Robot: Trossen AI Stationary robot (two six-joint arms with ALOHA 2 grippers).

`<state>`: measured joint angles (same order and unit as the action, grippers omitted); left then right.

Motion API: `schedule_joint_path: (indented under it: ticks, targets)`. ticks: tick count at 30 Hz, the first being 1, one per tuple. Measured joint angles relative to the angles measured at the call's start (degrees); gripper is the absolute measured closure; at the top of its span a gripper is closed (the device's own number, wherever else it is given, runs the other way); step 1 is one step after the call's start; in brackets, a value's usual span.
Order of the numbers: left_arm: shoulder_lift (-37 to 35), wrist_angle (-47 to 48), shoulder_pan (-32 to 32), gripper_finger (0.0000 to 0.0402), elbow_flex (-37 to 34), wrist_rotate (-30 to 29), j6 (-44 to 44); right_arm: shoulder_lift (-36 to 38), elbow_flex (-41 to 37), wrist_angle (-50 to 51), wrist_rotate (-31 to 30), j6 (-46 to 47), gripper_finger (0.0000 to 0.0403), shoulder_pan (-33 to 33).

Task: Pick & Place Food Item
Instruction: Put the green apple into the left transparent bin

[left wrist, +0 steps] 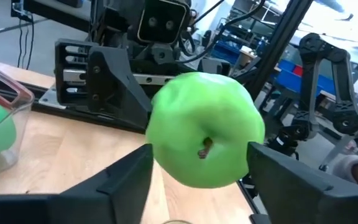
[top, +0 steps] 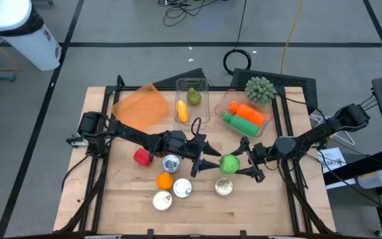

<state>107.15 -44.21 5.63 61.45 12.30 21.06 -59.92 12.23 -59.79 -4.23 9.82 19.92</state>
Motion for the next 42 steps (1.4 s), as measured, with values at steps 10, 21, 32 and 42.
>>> schedule_joint_path:
  ticks: [10, 21, 32, 42]
  targets:
    - [0.00, 0.03, 0.02, 0.0233, 0.00, 0.13, -1.09, 0.00, 0.02, 0.02, -0.09, 0.00, 0.0097, 0.00]
    - [0.00, -0.14, 0.20, 0.0300, 0.00, -0.75, -1.59, 0.00, 0.01, 0.26, -0.15, 0.00, 0.0097, -0.04]
    - [-0.02, -0.14, 0.83, 0.0359, 0.00, -1.19, -7.89, 0.00, 0.02, 0.46, -0.12, 0.00, 0.0097, -0.04]
    - [-0.09, -1.65, 1.31, 0.0397, 0.00, -3.92, -12.00, 0.02, 0.02, 0.47, -1.09, -0.17, 0.0087, -0.02]
